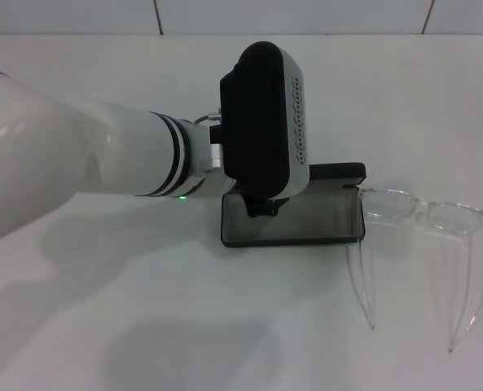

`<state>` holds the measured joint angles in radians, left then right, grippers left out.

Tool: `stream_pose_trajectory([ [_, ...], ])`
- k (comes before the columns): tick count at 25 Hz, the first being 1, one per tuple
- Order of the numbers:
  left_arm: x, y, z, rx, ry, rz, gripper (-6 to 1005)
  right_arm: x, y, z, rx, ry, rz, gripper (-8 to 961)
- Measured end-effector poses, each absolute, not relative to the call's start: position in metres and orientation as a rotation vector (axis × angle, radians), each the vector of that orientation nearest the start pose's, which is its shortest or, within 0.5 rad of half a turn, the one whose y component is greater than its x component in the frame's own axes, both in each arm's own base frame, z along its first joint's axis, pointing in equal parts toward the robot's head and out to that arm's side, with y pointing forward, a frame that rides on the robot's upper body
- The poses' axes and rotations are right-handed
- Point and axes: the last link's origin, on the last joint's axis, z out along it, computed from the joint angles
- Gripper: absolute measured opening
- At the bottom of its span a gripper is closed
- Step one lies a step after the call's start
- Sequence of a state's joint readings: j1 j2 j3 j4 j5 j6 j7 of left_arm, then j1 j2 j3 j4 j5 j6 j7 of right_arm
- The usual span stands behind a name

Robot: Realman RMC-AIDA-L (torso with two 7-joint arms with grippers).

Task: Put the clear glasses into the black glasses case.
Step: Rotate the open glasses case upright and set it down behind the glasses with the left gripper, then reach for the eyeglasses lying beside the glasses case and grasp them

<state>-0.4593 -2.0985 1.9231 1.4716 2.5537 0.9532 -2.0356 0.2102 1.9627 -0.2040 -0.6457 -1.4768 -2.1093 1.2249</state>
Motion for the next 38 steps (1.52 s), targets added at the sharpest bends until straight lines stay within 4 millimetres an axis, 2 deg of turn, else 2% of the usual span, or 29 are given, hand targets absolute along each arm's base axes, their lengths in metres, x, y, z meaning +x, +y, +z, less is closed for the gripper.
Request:
stream_pose_trajectory([
  [29, -0.113, 0.321, -0.09, -2.688, 0.432, 0.304, 384, 0.321, 0.203, 0.169, -1.928, 0.199, 1.339, 775],
  [35, -0.093, 0.316, -0.065, -2.691, 0.385, 0.168, 455, 0.322, 0.208, 0.167, -1.94, 0.219, 1.334, 774],
  [38, -0.082, 0.316, -0.045, -2.663, 0.315, 0.034, 450, 0.318, 0.224, 0.161, -2.072, 0.27, 1.275, 773],
])
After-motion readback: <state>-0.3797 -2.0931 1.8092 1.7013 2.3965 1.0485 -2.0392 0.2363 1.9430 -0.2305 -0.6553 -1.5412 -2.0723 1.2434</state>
